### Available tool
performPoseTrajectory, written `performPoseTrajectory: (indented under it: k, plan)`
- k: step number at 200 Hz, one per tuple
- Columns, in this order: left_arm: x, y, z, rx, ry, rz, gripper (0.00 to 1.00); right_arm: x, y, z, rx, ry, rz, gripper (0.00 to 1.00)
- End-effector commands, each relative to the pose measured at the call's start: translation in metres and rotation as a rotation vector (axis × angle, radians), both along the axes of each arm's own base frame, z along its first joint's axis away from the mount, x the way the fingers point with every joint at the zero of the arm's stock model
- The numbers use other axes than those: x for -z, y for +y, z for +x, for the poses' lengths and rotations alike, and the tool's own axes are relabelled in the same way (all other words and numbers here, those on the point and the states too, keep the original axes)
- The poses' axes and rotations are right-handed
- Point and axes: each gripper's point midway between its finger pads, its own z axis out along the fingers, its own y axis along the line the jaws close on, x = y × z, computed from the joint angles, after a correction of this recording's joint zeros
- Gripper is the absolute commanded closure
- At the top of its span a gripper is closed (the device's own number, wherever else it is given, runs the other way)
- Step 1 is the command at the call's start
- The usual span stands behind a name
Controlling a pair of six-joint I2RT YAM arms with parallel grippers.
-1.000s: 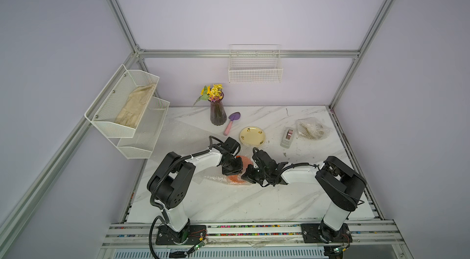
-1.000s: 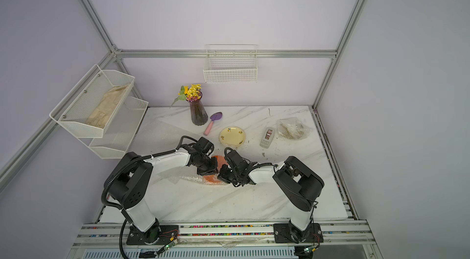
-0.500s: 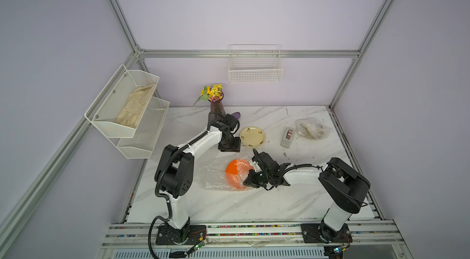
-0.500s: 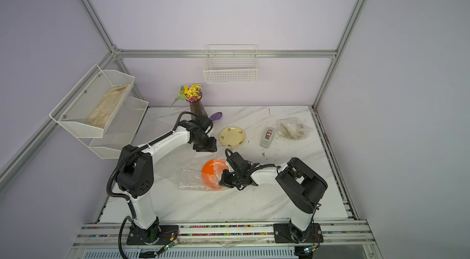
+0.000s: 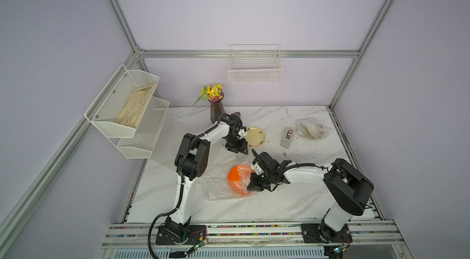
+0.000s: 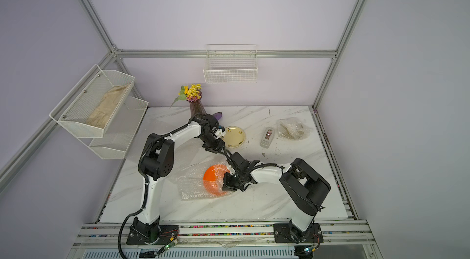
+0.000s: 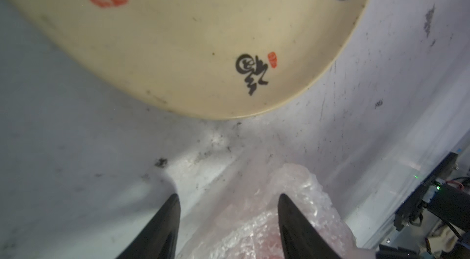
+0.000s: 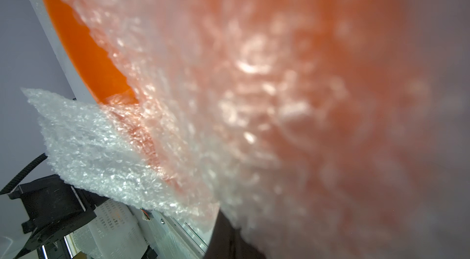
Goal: Wrap dinner plates in bubble wrap
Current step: Wrap the plate in the bubble wrap.
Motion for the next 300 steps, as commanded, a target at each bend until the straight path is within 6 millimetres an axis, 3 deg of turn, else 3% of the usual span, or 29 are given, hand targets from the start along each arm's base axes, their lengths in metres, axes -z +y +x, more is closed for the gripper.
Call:
performPoseTrajectory:
  k: [1,48,87,117,144,172,194,225,253,300]
  plan:
    - [-0.036,-0.024,0.0,0.071,-0.007,-0.188,0.42,0.02,-0.025,-0.013,0.013,0.068,-0.131,1.0]
    - [-0.048,-0.032,-0.023,0.103,0.045,-0.307,0.47,0.004,-0.02,0.004,0.076,0.007,-0.126,0.95]
    - [-0.055,-0.032,-0.026,0.1,0.033,-0.319,0.82,0.001,-0.021,0.011,0.11,-0.017,-0.128,0.94]
    - [-0.069,-0.029,-0.016,0.085,-0.04,-0.293,0.97,0.009,-0.02,0.011,0.117,-0.005,-0.128,0.94]
    - [-0.082,-0.024,-0.01,0.065,-0.097,-0.259,1.0,0.017,-0.017,0.014,0.137,0.004,-0.13,0.95]
    - [-0.092,-0.023,-0.024,0.069,-0.133,-0.208,1.0,0.026,-0.016,0.022,0.171,0.01,-0.147,0.98]
    - [-0.083,-0.023,-0.047,0.086,-0.143,-0.113,1.0,0.033,-0.014,0.025,0.22,0.032,-0.126,0.99]
    - [-0.054,-0.016,-0.075,0.09,-0.159,0.066,1.0,0.035,-0.01,0.029,0.269,0.047,-0.094,1.0]
    - [-0.031,-0.018,-0.103,0.081,-0.108,0.065,1.0,0.036,-0.011,0.031,0.298,0.051,-0.091,1.0]
    - [0.026,-0.001,-0.134,-0.052,0.03,0.126,0.99,0.039,-0.017,0.036,0.367,0.044,-0.083,1.0]
